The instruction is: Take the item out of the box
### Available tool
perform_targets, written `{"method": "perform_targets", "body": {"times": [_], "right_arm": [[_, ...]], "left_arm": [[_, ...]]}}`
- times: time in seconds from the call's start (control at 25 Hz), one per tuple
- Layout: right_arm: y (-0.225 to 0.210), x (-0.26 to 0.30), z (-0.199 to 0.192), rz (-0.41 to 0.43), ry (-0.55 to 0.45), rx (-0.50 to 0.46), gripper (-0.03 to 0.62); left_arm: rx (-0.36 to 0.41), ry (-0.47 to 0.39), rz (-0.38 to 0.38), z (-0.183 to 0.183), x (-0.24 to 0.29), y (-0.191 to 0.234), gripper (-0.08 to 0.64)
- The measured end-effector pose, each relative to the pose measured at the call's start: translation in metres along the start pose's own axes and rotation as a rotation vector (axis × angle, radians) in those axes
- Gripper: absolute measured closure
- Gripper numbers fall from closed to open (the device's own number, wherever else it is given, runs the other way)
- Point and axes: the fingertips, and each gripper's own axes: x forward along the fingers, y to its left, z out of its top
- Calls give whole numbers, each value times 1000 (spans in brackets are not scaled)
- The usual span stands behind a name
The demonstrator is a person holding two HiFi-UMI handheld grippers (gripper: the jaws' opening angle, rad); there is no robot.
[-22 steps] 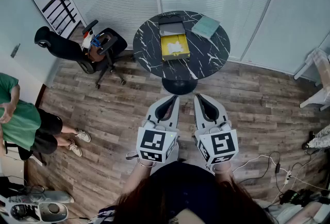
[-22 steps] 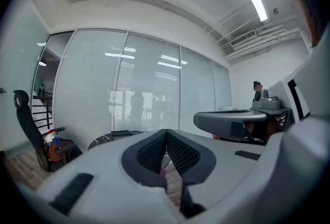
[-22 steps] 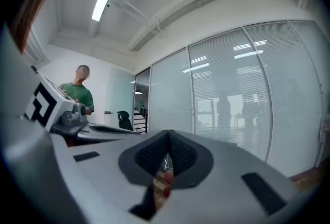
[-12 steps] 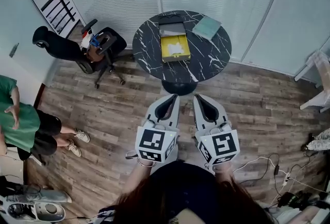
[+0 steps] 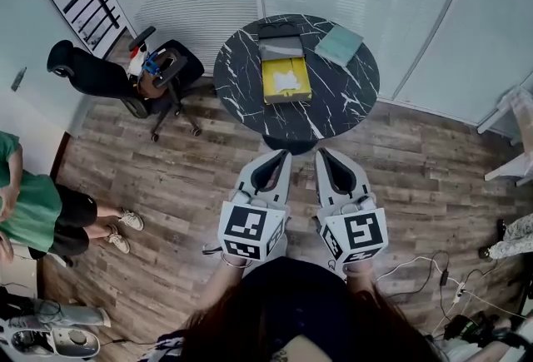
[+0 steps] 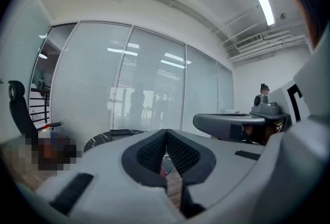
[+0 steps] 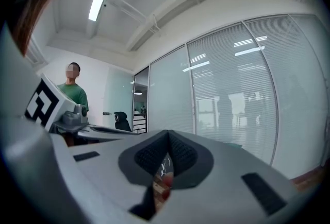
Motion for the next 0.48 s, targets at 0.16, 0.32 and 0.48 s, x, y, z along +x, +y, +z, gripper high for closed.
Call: {"method": "perform_targets", "body": {"times": [0.16,0.32,0.48], "right_arm": [[-6,20,3,-16,2,-9,569],[-8,40,5,-29,9,-22,569],[-9,60,7,-40,19,-32,569]], "left_arm": [[-2,7,-15,2,12,14,534],[6,5,-30,6,21,28,534],[-2,13,-45,9,30,44,534]]}}
